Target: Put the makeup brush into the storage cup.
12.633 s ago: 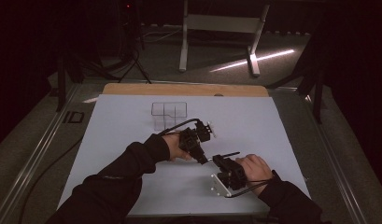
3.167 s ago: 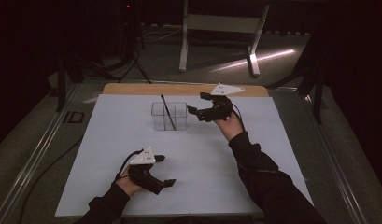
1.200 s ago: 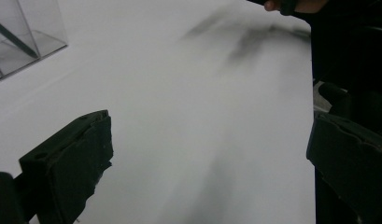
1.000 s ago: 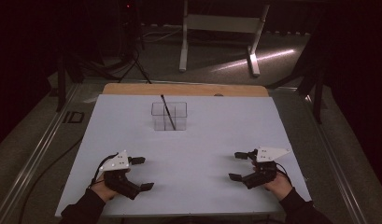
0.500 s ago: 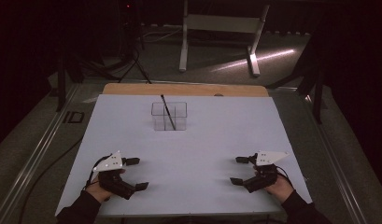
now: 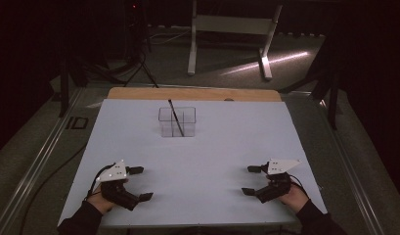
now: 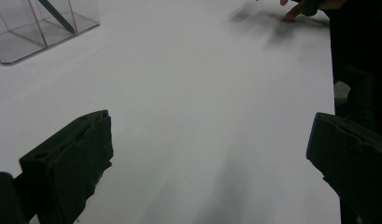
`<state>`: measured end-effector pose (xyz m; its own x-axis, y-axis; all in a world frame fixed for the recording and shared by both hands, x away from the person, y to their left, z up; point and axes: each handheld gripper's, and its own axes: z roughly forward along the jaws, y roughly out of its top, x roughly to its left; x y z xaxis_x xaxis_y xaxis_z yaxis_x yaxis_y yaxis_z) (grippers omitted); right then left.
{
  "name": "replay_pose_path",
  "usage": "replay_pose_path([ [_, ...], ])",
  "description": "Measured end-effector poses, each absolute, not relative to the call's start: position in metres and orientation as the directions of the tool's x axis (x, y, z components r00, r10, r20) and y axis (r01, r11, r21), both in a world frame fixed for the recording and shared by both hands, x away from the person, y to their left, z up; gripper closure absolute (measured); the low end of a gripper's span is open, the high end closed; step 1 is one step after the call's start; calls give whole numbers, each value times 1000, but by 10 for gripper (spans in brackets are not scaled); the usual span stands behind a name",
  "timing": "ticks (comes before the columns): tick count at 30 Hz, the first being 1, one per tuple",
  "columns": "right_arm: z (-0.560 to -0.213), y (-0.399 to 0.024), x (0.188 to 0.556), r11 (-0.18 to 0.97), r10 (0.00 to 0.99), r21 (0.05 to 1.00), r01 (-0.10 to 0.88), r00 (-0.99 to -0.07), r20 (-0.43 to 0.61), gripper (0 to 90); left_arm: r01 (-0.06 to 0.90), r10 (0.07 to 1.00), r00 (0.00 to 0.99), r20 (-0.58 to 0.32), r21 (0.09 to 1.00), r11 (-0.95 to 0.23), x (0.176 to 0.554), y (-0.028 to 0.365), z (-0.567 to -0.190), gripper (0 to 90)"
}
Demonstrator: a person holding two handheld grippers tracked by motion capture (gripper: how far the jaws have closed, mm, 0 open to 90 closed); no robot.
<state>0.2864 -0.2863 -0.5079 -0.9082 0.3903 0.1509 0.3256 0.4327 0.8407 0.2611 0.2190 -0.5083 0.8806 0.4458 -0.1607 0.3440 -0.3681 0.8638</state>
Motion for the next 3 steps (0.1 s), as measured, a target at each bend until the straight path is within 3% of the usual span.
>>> replay_pose_path([
  [3, -508, -286, 287, 441, 389, 837, 326, -909, 149, 136, 343, 441, 883, -161, 862, -372, 261, 218, -509, 20],
])
